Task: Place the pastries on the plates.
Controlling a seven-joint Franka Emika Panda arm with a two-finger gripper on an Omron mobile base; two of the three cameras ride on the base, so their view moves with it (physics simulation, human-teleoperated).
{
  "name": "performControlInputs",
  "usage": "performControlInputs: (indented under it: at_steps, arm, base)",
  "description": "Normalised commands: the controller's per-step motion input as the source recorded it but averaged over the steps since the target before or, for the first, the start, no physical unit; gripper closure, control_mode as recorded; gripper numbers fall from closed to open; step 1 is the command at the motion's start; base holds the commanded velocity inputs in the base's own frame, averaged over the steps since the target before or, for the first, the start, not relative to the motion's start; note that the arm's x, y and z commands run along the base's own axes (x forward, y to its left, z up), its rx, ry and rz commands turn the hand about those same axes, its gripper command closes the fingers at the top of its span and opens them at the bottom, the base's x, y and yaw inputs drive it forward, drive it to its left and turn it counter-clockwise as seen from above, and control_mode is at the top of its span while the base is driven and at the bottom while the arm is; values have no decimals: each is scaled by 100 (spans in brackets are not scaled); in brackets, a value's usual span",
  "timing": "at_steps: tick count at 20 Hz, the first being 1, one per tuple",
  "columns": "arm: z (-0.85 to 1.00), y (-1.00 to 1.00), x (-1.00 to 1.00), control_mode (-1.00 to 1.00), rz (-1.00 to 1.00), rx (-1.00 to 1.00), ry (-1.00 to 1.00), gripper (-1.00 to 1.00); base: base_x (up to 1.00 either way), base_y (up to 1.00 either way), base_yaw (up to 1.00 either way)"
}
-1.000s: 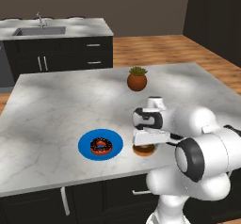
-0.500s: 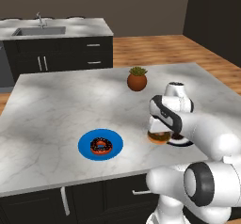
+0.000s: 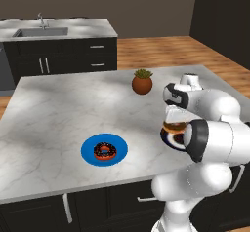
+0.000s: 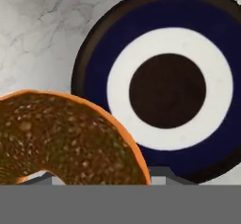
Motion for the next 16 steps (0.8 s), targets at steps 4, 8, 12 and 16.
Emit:
performControlInputs:
  at_steps: [4,8,12,16]
  arm:
    - [-25,-43,12,-100,3,10,1,100]
    - [-63,-17,0,-100,4,5,0,100]
    - [-61,-1,22,-100,1,1,0,100]
    - [-50,-31,25,-100,3,0,0,100]
  base:
    - [0,0,0]
    - [0,0,0]
    - [0,0,0]
    - [0,0,0]
